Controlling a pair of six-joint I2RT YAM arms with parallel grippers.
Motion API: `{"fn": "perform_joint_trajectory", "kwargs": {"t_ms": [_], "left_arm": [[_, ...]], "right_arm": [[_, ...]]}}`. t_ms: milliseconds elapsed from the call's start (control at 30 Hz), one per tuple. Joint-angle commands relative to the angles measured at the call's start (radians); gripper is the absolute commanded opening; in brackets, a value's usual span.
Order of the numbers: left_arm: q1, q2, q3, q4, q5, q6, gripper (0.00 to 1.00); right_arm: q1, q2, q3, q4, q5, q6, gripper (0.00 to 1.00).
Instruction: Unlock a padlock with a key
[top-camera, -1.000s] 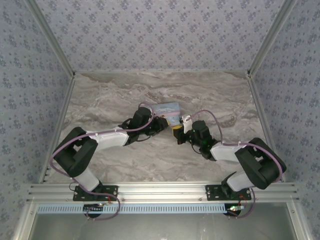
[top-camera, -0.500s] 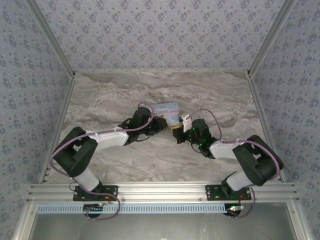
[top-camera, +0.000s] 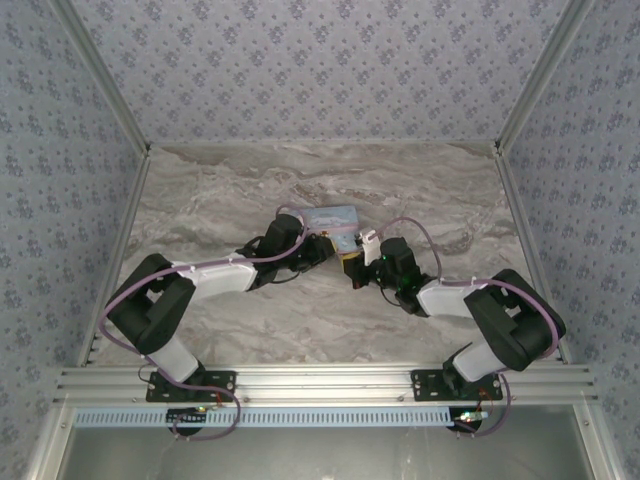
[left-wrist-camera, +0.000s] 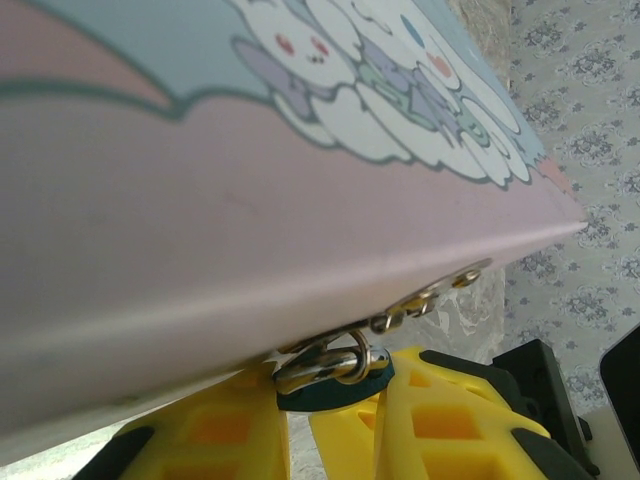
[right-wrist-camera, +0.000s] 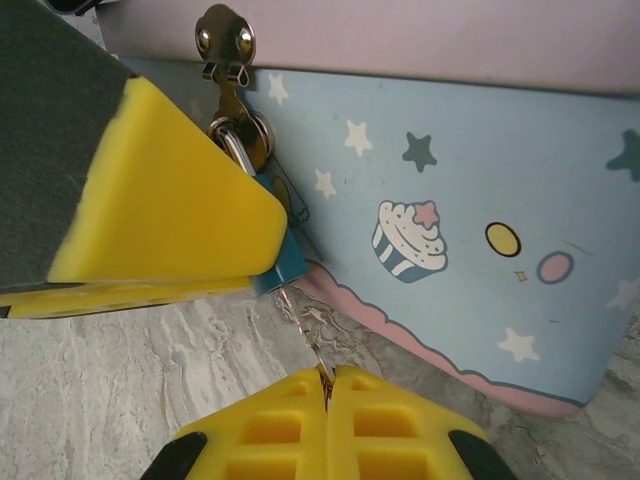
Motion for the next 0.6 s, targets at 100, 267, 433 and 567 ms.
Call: {"fn": "perform_joint_trajectory", "kwargs": {"t_ms": [100,267,433,567], "left_arm": [[-0.031,-0.003,0.033,0.004,0.099,0.033,0.21],[-0.031,0.003,0.031,-0.003,0.098,0.038,0.21],[-0.03,0.005,0.029,-0.003,0.098,0.038,0.21],[-0.03,0.003,0.03,0.012,0.108,0.025,0.21]], "right_arm": [[0.018,-0.059,0.068,0.126,-0.051,-0.004,0.0],[0.007,-0.082,0.047,0.116,-0.034,-0.008,0.0],[0.004,-0.092,0.04,0.103,-0.041,-0.011,0.0],[0.014,-0.074,0.044,0.089,-0.029,-0.029,0.0]]}}
